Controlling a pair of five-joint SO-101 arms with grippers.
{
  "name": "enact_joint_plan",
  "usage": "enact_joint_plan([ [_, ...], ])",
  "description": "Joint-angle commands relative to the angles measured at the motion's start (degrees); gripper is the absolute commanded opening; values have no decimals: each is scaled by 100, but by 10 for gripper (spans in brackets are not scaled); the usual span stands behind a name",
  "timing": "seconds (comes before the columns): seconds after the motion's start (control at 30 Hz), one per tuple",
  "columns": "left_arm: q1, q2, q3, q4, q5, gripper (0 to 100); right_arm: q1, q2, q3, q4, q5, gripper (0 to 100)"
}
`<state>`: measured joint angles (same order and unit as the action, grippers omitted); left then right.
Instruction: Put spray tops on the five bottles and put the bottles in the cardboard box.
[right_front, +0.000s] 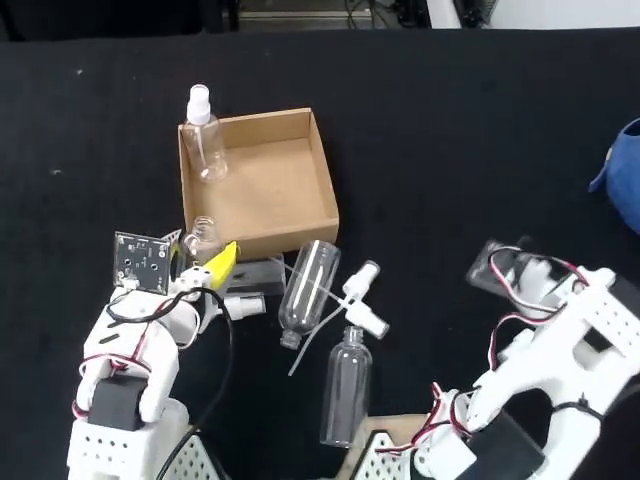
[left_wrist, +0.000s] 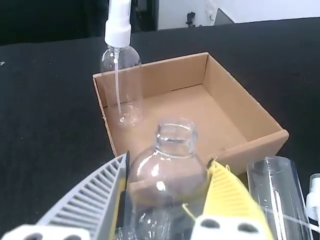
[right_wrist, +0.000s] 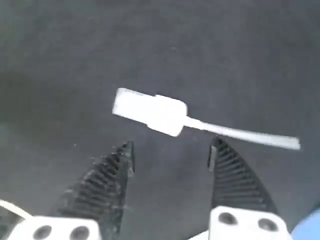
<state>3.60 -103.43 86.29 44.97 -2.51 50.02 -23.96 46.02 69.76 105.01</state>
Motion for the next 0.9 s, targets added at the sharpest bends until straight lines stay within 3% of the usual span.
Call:
enact_joint_plan([
  [0.0,-48,-18,-180,44,53,30,149,31,567,-721,1635,212],
  [0.1,-48,-18,-180,44,53,30,132,31,1226,-1591,2171,212],
  [0.23,-48,-18,-180,44,53,30,105,31,1842,-2708,2312,211],
  [0.37,-48,-18,-180,35,53,30,105,22,1938,-2927,2312,205],
  [0.53,-48,-18,-180,26,53,30,105,4,1965,-2910,2171,5],
  [0.7,-48,-18,-180,26,53,30,18,-31,1798,-2901,615,8],
  [0.87,-48,-18,-180,18,53,30,-44,-31,1411,-2901,-2479,15],
])
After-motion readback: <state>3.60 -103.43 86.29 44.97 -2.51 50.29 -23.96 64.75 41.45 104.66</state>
